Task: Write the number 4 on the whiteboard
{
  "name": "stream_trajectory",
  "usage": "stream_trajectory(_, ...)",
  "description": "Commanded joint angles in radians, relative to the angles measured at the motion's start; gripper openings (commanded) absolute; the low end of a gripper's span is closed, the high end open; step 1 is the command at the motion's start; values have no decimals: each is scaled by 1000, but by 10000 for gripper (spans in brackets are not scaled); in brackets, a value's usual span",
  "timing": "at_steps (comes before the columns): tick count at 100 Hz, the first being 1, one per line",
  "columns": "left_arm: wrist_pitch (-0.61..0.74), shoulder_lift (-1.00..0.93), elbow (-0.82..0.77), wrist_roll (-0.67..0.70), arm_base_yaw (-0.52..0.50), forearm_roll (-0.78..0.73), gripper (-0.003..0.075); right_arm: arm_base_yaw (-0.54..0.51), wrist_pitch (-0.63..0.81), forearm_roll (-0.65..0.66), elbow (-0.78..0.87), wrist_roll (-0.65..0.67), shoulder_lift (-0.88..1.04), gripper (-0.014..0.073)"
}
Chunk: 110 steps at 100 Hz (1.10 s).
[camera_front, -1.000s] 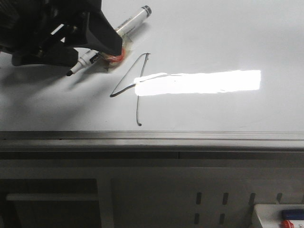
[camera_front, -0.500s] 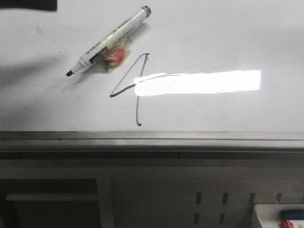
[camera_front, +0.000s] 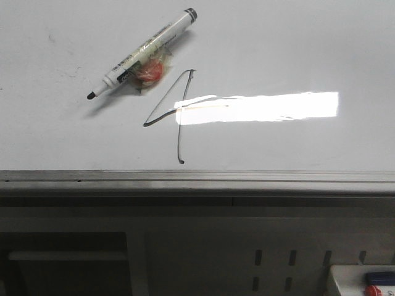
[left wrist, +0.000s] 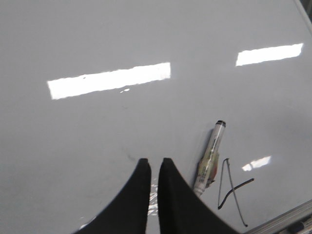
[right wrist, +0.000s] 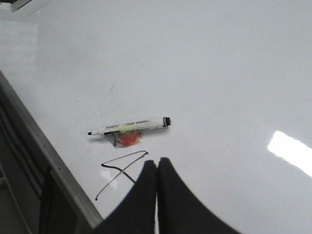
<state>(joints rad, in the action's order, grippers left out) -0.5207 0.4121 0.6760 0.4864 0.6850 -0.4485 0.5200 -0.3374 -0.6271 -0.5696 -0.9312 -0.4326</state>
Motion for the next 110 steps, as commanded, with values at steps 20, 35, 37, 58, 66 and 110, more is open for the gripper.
stream_trajectory(20, -56, -114, 6, -2, 1, -4, -20, -6, 203, -70, 236, 0, 209, -66)
stream_trajectory(35, -61, -114, 6, -2, 1, 7, -20, -6, 194, -70, 272, 0, 232, -66)
stream_trajectory(37, -61, -114, 6, -2, 1, 7, -20, -6, 194, -70, 274, 0, 232, -66)
stream_trajectory(58, -61, -114, 6, -2, 1, 7, -20, -6, 194, -70, 278, 0, 232, -66)
stream_trajectory(66, -61, -114, 6, -2, 1, 7, -20, -6, 194, -70, 278, 0, 232, -66)
stream_trajectory(110, 4, -131, -139, -2, -33, -100, -20, -6, 194, -70, 278, 0, 232, -66)
